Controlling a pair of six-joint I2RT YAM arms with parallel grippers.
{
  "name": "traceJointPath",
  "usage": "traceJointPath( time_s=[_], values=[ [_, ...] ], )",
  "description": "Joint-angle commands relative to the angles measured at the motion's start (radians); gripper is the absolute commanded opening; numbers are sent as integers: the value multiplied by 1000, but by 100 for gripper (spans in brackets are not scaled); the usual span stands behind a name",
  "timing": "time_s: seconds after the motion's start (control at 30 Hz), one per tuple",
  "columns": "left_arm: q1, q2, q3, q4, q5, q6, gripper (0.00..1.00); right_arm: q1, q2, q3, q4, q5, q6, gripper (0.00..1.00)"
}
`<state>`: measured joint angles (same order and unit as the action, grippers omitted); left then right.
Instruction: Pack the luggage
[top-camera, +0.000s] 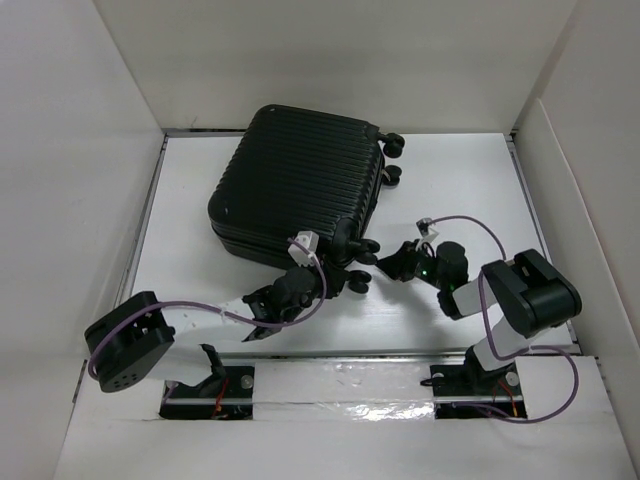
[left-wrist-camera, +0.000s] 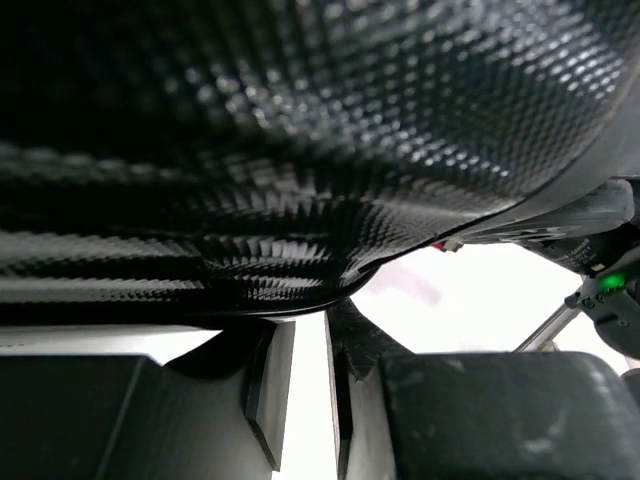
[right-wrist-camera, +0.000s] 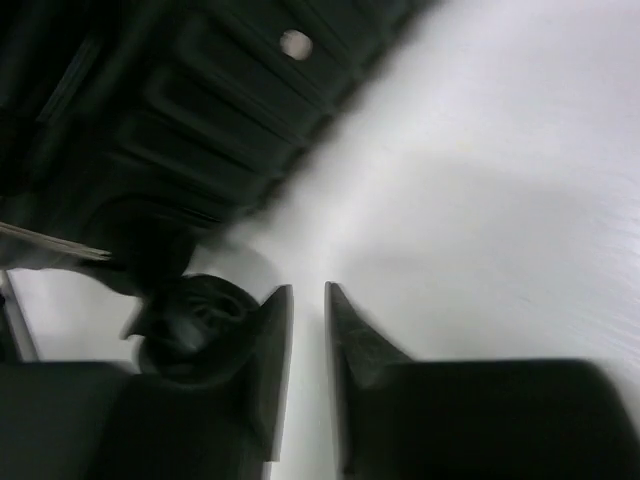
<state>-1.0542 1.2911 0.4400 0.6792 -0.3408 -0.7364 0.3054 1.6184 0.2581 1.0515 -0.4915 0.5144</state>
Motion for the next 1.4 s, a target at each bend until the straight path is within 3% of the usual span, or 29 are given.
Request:
traceJointPath(
  time_s=[0.0, 0.1, 0.2, 0.53, 0.83, 0.97, 1.07, 1.1, 1.2, 1.37],
  values=[
    [51, -72, 32, 48, -50, 32, 16, 49, 32, 13, 356, -50, -27, 41],
    [42, -102, 32, 42, -20, 42, 16, 61, 54, 20, 438, -55, -53, 50],
    [2, -139, 5, 20, -35, 38, 16, 61, 34, 18, 426, -38, -97, 54],
    [2, -268, -107, -113, -64, -9, 13, 159, -86, 69, 196, 4, -293, 56],
    [2, -302, -87, -139, -75, 22, 14, 190, -32, 99, 275, -55, -292, 55],
    [2, -297, -75, -162, -95, 34, 14, 213, 6, 124, 286, -61, -274, 44],
    [2, -305, -70, -145, -87, 37, 14, 236, 31, 115, 343, -38, -251, 31],
    [2, -306, -67, -141, -81, 48, 14, 236, 32, 110, 358, -33, -243, 21],
    [2, -302, -50, -122, -73, 63, 14, 236, 14, 87, 383, -10, -223, 5],
    [2, -250, 20, -109, -115, 109, 14, 311, -69, -5, 387, 127, -197, 0]
  ],
)
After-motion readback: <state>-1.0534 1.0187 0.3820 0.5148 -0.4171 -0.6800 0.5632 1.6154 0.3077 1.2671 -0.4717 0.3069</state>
